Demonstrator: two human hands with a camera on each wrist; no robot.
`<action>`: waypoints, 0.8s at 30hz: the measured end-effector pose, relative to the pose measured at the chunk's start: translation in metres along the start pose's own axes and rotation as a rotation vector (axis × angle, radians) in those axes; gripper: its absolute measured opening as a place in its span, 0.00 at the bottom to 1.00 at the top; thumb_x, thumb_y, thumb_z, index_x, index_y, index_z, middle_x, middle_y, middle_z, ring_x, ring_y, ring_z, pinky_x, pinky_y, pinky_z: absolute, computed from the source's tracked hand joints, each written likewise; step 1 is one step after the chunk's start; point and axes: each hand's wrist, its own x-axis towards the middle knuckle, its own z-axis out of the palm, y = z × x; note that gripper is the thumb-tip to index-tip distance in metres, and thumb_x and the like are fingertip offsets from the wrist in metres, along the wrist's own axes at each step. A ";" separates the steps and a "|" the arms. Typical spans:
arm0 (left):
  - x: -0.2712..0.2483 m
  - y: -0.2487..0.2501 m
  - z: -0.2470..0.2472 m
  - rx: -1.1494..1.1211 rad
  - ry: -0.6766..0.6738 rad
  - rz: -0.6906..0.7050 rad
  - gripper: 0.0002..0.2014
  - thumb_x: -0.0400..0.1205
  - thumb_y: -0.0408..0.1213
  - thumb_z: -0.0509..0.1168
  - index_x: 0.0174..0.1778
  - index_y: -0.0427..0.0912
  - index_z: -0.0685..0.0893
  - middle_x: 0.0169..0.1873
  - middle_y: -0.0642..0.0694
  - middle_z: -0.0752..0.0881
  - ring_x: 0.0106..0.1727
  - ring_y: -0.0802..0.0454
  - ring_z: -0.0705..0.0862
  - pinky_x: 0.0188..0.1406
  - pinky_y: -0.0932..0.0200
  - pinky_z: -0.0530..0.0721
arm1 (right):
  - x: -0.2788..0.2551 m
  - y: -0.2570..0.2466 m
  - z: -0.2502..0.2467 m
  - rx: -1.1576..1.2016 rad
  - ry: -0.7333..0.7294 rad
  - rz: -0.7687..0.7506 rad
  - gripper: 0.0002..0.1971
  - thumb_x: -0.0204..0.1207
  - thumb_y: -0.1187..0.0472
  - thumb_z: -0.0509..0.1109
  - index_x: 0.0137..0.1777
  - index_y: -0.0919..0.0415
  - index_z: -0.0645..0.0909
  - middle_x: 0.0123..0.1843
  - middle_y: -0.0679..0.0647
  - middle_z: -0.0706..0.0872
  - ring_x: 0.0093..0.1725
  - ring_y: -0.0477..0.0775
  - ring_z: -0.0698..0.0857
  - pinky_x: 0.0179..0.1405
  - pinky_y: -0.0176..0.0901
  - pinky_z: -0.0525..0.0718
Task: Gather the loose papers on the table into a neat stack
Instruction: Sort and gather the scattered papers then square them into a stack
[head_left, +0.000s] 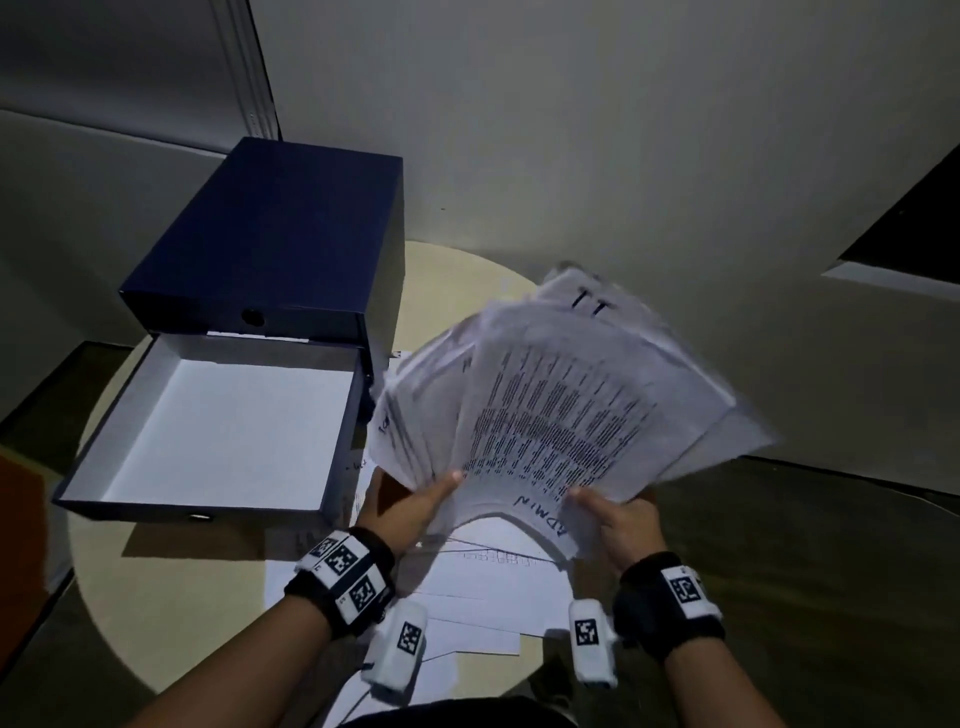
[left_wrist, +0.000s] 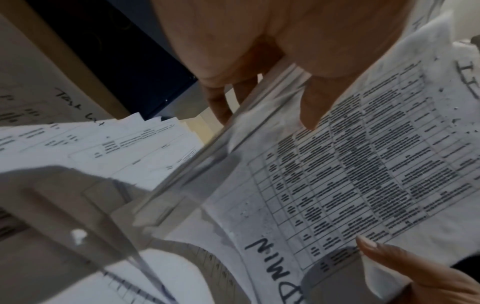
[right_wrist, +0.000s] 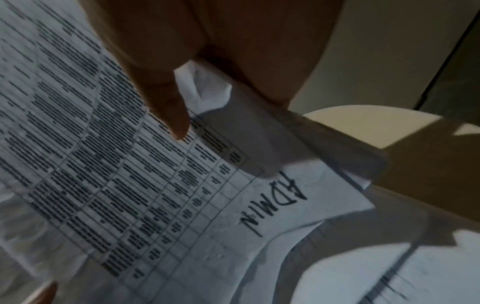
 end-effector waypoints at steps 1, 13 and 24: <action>0.004 -0.004 0.001 -0.025 0.012 0.030 0.24 0.80 0.60 0.65 0.66 0.51 0.81 0.60 0.50 0.82 0.65 0.48 0.81 0.74 0.43 0.74 | 0.001 0.004 0.000 -0.014 -0.018 0.062 0.21 0.69 0.58 0.82 0.51 0.76 0.84 0.45 0.63 0.90 0.46 0.63 0.89 0.38 0.45 0.86; 0.023 -0.025 0.010 0.185 0.240 0.321 0.09 0.80 0.36 0.71 0.52 0.52 0.81 0.45 0.60 0.87 0.47 0.66 0.84 0.43 0.66 0.80 | -0.008 0.033 0.014 -0.183 0.091 0.076 0.23 0.77 0.48 0.74 0.58 0.69 0.77 0.46 0.62 0.86 0.46 0.65 0.87 0.49 0.52 0.84; 0.024 -0.089 -0.089 0.529 0.796 -0.517 0.36 0.74 0.62 0.66 0.70 0.37 0.79 0.71 0.34 0.78 0.71 0.35 0.77 0.70 0.48 0.74 | 0.011 0.084 0.029 -0.513 0.017 0.329 0.29 0.80 0.57 0.71 0.76 0.69 0.69 0.64 0.67 0.84 0.55 0.67 0.85 0.55 0.54 0.86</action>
